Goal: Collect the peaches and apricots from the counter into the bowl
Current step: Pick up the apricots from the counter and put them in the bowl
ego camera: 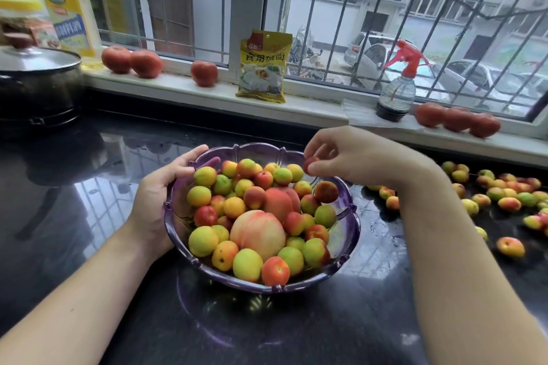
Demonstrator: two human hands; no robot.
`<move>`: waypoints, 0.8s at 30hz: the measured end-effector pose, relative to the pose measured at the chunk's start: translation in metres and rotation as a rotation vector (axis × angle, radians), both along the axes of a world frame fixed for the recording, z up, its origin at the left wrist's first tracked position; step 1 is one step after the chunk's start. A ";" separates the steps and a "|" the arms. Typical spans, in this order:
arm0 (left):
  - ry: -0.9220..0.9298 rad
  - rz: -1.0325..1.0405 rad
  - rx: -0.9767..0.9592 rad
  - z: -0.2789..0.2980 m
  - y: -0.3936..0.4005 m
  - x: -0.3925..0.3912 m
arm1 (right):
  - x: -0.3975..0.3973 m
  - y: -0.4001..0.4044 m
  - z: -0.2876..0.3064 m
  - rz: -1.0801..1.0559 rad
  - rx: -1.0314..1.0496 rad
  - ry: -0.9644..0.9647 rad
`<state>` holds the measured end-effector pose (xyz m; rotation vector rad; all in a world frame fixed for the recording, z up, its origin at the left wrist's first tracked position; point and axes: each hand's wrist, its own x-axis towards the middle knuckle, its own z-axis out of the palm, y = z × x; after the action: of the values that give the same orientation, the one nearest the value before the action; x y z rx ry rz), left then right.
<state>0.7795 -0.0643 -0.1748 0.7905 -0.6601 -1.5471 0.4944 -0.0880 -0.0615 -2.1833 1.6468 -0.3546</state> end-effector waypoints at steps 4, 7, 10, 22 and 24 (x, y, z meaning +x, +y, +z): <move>-0.008 0.005 -0.003 0.001 0.001 0.000 | 0.009 -0.005 -0.011 -0.030 -0.080 0.146; -0.010 0.008 -0.002 0.001 0.001 0.000 | 0.010 -0.008 -0.016 -0.048 -0.103 0.186; -0.007 0.005 -0.001 0.002 0.001 0.000 | 0.002 -0.010 -0.011 -0.090 -0.130 0.025; -0.004 0.003 0.003 0.003 0.003 -0.002 | -0.059 -0.054 -0.071 -0.653 -0.216 -0.055; -0.005 0.002 0.006 0.003 0.003 -0.002 | -0.052 -0.057 -0.094 -0.634 -0.263 0.076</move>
<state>0.7778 -0.0610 -0.1715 0.7989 -0.6585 -1.5466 0.4428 -0.1452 -0.1554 -1.7964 2.4340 -0.6976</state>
